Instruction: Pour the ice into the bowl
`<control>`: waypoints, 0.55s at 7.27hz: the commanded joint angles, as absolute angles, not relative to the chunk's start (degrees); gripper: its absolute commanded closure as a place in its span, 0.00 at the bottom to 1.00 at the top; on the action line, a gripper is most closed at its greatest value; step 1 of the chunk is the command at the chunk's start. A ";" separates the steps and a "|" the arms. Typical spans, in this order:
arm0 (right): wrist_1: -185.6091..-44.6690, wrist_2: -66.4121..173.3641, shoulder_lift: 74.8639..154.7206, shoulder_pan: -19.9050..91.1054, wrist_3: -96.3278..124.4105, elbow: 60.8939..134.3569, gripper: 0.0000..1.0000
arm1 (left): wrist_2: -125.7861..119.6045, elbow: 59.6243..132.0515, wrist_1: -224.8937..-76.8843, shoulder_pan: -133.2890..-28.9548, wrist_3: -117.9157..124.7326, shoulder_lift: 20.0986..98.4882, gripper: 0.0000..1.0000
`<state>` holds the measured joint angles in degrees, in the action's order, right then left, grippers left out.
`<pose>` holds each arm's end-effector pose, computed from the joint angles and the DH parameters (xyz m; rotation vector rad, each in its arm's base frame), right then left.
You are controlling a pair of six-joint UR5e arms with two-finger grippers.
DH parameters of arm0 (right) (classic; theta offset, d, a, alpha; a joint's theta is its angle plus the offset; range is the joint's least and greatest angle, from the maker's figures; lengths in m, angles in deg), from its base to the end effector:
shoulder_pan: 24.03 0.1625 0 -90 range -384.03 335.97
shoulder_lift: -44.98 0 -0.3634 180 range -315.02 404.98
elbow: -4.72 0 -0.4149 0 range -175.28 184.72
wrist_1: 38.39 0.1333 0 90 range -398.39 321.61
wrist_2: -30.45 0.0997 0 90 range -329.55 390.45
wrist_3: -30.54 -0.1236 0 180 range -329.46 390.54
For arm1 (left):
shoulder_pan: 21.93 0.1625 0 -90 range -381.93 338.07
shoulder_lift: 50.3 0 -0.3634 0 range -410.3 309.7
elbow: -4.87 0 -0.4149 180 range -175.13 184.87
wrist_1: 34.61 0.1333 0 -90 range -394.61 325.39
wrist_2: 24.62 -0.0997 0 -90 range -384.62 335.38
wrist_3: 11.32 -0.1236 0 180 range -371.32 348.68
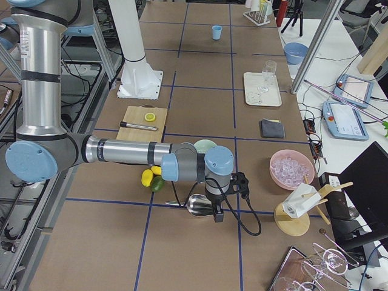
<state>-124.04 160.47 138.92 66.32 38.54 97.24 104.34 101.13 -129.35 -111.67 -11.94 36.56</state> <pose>0.0568 -0.4939 0.6248 0.0998 -0.6935 -0.1459 -0.0533 -0.5065 0.5843 0.1340 0.6785 0.0614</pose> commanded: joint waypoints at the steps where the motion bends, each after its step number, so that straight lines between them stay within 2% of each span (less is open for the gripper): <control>1: -123.82 160.53 139.12 66.32 38.54 97.09 0.00 | 104.14 100.93 -129.27 -111.57 -11.94 36.54 0.00; 4: -123.30 160.79 138.94 66.32 38.28 97.35 0.00 | 104.22 100.23 -129.18 -111.57 -11.94 36.54 0.00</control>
